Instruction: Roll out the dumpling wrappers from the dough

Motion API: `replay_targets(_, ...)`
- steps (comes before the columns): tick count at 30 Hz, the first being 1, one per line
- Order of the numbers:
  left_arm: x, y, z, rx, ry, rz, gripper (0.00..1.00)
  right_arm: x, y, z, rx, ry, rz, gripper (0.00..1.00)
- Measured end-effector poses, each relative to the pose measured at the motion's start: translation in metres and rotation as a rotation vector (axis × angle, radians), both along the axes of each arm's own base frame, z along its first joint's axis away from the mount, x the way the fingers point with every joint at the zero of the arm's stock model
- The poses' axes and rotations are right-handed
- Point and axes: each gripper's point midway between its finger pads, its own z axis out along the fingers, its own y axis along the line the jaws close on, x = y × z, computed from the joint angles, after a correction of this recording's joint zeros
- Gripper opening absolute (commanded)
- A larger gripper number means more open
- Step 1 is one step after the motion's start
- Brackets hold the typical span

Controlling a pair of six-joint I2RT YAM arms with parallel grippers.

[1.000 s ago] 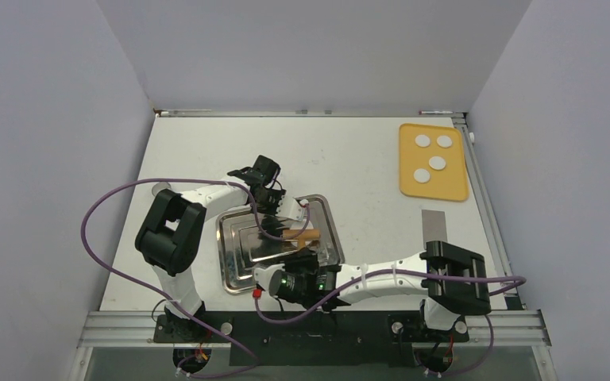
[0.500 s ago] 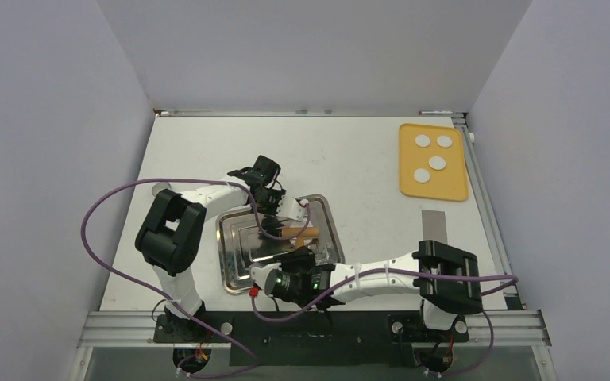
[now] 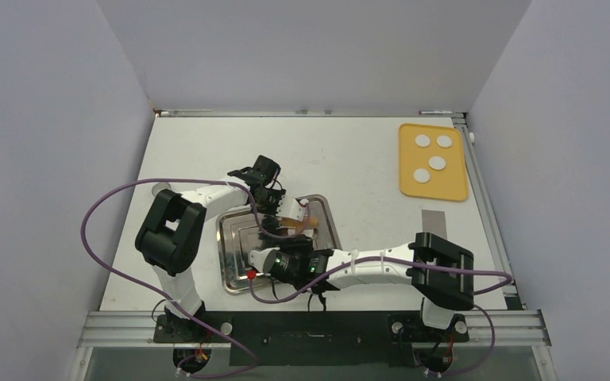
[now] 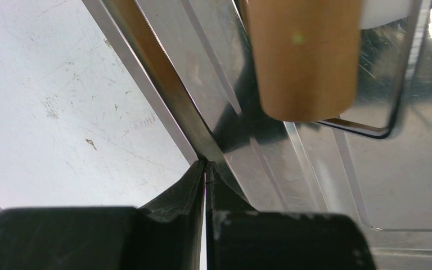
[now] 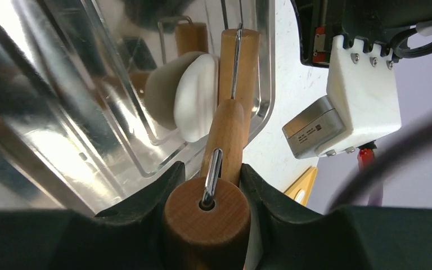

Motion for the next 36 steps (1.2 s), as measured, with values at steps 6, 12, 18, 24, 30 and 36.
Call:
replay_targets(6, 0.000, 0.000, 0.000, 0.001, -0.001, -0.002, 0.00, -0.039, 0.000, -0.004, -0.019, -0.014, 0.050, 0.08)
replay_targets(12, 0.000, 0.000, 0.000, 0.001, -0.001, -0.002, 0.00, -0.050, -0.004, -0.003, -0.028, 0.005, 0.071, 0.08)
replay_targets(18, 0.000, 0.000, 0.000, 0.002, -0.001, -0.001, 0.00, -0.008, 0.000, 0.004, 0.023, 0.035, 0.015, 0.08)
replay_targets(24, 0.000, 0.000, 0.000, -0.002, 0.001, 0.009, 0.00, -0.011, 0.004, 0.000, 0.014, 0.026, 0.023, 0.08)
replay_targets(30, 0.000, 0.000, 0.000, 0.003, -0.002, 0.007, 0.00, -0.050, 0.001, -0.004, -0.012, 0.025, 0.071, 0.08)
replay_targets(36, 0.000, 0.000, 0.000, 0.005, -0.003, 0.005, 0.00, -0.037, -0.002, -0.002, -0.007, 0.041, 0.055, 0.08)
